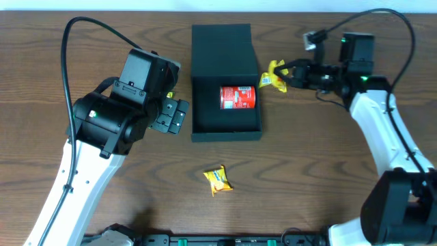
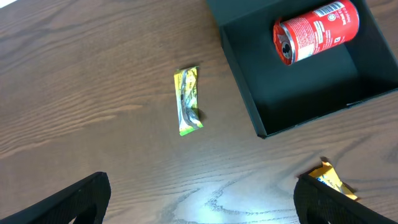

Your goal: Pack container

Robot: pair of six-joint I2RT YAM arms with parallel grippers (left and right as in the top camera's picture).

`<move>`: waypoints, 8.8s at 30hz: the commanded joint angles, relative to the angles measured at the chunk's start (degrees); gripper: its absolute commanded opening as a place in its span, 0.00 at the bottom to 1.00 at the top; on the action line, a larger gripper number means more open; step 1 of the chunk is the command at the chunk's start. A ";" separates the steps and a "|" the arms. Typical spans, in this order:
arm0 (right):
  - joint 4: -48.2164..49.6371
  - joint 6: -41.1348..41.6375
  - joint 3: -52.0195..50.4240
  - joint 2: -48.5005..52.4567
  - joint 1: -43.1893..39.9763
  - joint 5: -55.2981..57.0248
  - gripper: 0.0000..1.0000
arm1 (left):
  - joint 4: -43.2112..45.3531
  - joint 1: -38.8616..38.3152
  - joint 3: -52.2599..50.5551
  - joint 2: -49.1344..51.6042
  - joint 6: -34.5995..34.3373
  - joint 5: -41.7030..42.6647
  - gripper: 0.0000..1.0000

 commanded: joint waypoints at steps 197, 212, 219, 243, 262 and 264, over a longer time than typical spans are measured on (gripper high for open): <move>-11.02 39.06 33.77 38.32 1.36 39.17 0.22 | -2.67 0.13 0.46 0.35 0.37 -4.94 0.95; -9.81 43.32 33.77 38.32 1.22 35.17 0.20 | -2.67 0.13 0.46 0.35 0.37 -5.09 0.95; -9.84 43.30 33.77 38.32 1.22 33.57 0.02 | -2.67 0.13 0.46 0.35 0.37 -5.09 0.96; -9.40 41.22 34.53 38.27 -1.18 24.06 0.27 | -2.67 0.13 0.44 0.35 0.37 -5.09 0.95; -25.75 36.26 40.76 38.25 -3.58 21.31 0.28 | -2.62 0.13 0.44 0.35 0.37 -5.07 0.95; -25.99 35.76 40.76 38.27 -3.28 23.04 0.31 | -2.64 0.13 0.44 0.35 0.37 -5.07 0.96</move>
